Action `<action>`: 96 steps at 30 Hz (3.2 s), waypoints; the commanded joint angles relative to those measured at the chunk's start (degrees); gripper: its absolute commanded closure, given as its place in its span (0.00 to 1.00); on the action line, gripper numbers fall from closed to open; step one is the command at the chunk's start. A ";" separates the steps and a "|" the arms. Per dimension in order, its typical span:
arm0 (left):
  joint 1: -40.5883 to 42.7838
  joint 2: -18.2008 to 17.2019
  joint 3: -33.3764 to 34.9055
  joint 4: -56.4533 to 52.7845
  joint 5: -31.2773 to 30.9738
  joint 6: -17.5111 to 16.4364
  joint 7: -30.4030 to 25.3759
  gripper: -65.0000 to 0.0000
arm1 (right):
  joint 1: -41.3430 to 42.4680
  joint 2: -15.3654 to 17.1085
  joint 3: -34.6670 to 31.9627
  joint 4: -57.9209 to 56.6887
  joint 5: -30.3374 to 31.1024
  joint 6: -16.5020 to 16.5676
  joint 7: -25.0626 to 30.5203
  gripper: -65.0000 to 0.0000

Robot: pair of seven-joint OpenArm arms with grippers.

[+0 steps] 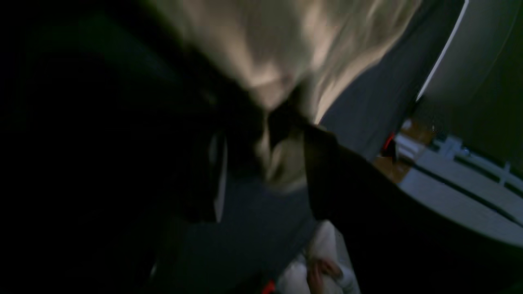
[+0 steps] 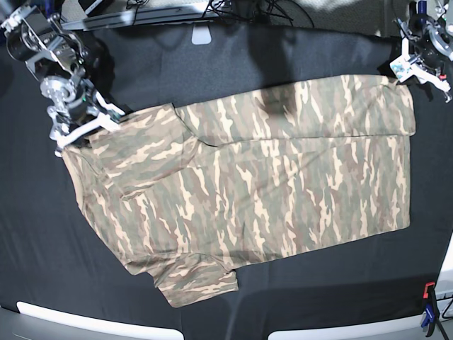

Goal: Layout the t-shirt on the table in an organized manner, then fold the t-shirt properly
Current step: 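Drag the shirt toward the robot with both grippers, smoothing it flat, then move both grippers to the hem corners and grasp them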

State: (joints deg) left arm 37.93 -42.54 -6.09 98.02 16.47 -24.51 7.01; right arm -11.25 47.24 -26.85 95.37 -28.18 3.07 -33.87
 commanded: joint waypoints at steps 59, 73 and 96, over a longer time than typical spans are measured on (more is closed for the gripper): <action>9.51 -1.31 -0.74 2.60 -0.07 0.48 10.08 1.00 | -27.76 15.12 0.59 17.20 -0.63 -12.35 -14.91 1.00; 9.57 -1.57 -0.74 12.72 -1.88 0.20 23.87 0.54 | -27.85 14.25 0.63 22.43 0.07 -17.81 -17.73 0.72; -7.56 2.91 -18.62 13.70 -38.66 0.68 18.23 0.54 | -10.27 1.27 24.59 23.56 38.40 -6.75 -5.90 0.72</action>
State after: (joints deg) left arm 30.48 -38.41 -24.12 110.78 -21.93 -24.47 26.74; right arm -21.76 47.37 -2.83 118.32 10.92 -3.14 -40.40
